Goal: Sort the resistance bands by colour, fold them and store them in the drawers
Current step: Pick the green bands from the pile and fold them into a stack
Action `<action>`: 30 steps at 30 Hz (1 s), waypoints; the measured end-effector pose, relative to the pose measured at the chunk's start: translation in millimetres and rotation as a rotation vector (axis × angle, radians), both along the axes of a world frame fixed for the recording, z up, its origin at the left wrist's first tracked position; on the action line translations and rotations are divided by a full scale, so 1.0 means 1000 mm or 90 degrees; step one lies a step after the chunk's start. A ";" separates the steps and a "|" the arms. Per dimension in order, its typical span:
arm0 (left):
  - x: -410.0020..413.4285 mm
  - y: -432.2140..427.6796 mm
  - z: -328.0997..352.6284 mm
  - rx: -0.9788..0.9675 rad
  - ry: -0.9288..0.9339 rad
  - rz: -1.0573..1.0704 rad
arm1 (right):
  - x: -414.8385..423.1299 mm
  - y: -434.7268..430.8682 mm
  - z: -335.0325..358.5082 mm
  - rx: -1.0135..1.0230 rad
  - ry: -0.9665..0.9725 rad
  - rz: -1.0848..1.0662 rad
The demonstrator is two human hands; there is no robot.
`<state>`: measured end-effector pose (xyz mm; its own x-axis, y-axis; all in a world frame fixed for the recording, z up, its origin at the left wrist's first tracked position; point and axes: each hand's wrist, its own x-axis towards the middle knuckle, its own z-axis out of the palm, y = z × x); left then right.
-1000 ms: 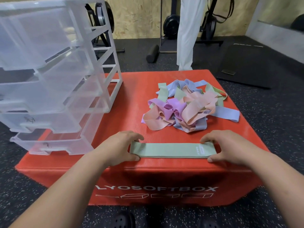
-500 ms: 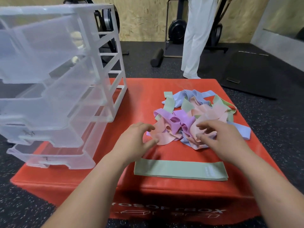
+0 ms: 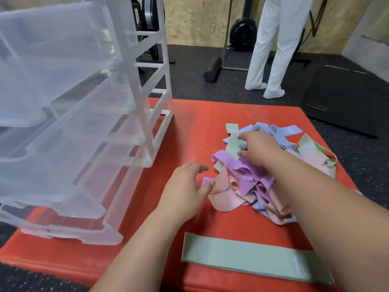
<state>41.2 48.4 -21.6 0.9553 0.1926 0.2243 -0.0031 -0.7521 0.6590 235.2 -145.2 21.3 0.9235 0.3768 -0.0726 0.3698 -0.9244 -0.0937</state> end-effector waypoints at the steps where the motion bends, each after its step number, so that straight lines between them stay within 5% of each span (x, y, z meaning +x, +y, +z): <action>1: 0.001 0.002 -0.001 -0.001 0.002 0.004 | 0.006 0.006 -0.002 -0.020 -0.010 0.015; 8: 0.007 0.009 -0.005 -0.011 0.014 0.015 | 0.037 0.034 -0.017 -0.225 -0.103 0.095; 12: 0.006 0.008 -0.002 -0.013 0.016 0.012 | 0.037 0.031 -0.009 -0.225 -0.161 0.071; 21: -0.002 -0.001 0.019 -0.033 -0.020 -0.006 | 0.009 -0.016 0.069 0.078 -0.290 -0.011; 30: -0.024 -0.025 0.038 -0.067 -0.097 -0.088 | -0.116 -0.066 0.086 0.410 -0.096 -0.020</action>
